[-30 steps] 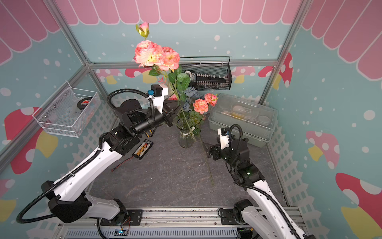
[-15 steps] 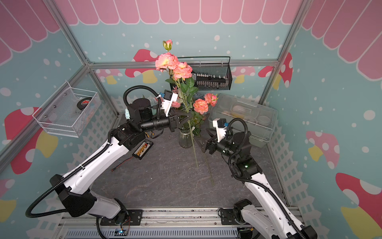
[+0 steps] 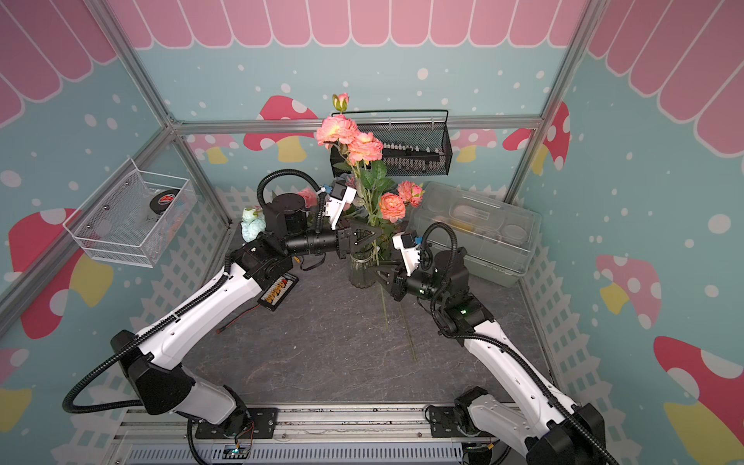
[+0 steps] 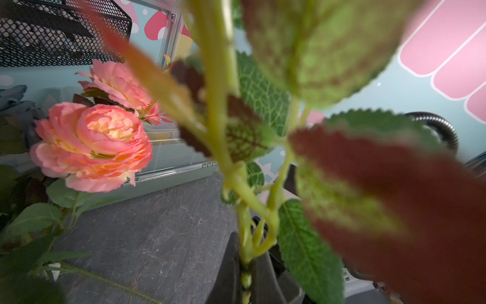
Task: Pick out pink flowers from the vase
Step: Place the flower at the center of the board.
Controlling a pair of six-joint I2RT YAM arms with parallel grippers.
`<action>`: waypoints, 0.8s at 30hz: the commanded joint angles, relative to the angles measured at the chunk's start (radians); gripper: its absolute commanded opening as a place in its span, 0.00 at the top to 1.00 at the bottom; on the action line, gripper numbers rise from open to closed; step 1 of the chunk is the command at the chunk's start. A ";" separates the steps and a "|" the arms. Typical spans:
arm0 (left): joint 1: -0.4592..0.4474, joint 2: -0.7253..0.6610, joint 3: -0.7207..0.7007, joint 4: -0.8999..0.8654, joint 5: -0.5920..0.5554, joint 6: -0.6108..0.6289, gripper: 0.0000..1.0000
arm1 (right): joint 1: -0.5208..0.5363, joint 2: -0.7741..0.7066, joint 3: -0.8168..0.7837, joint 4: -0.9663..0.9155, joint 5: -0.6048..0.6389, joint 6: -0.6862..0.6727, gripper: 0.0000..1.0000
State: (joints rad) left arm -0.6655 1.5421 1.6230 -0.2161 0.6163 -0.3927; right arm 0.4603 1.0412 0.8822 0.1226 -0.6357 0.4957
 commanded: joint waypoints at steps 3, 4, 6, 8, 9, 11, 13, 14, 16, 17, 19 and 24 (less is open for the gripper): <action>0.001 -0.002 -0.018 0.001 0.018 -0.007 0.89 | -0.001 -0.007 0.031 -0.028 0.040 -0.017 1.00; 0.000 -0.002 -0.021 0.001 0.014 -0.007 0.85 | -0.002 -0.007 0.033 -0.030 0.046 -0.020 1.00; 0.001 0.003 -0.021 -0.005 0.011 -0.003 0.75 | 0.000 -0.009 0.035 -0.038 0.062 -0.028 1.00; 0.001 0.007 -0.022 -0.014 0.007 0.005 0.32 | 0.000 -0.021 0.039 -0.052 0.095 -0.042 1.00; 0.001 0.007 -0.023 -0.022 0.004 0.011 0.07 | 0.000 -0.030 0.043 -0.063 0.118 -0.055 1.00; 0.000 -0.005 -0.042 -0.027 -0.037 0.025 0.01 | -0.001 -0.063 0.045 -0.094 0.203 -0.090 1.00; 0.001 -0.023 -0.071 -0.027 -0.084 0.046 0.01 | 0.000 -0.101 0.049 -0.126 0.309 -0.126 1.00; 0.001 -0.033 -0.087 -0.027 -0.118 0.058 0.01 | -0.001 -0.122 0.054 -0.147 0.376 -0.142 1.00; -0.001 -0.048 -0.118 -0.023 -0.182 0.086 0.01 | -0.002 -0.152 0.060 -0.186 0.524 -0.157 1.00; 0.000 -0.056 -0.137 -0.016 -0.213 0.107 0.01 | -0.002 -0.162 0.073 -0.222 0.617 -0.154 1.00; -0.002 -0.071 -0.176 0.009 -0.274 0.135 0.01 | -0.004 -0.177 0.077 -0.239 0.715 -0.169 1.00; -0.016 -0.109 -0.289 0.133 -0.352 0.197 0.01 | -0.015 -0.132 0.136 -0.360 0.915 -0.149 1.00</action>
State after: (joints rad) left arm -0.6674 1.4731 1.3720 -0.1715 0.3496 -0.2619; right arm 0.4557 0.8791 0.9848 -0.1410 0.0883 0.3584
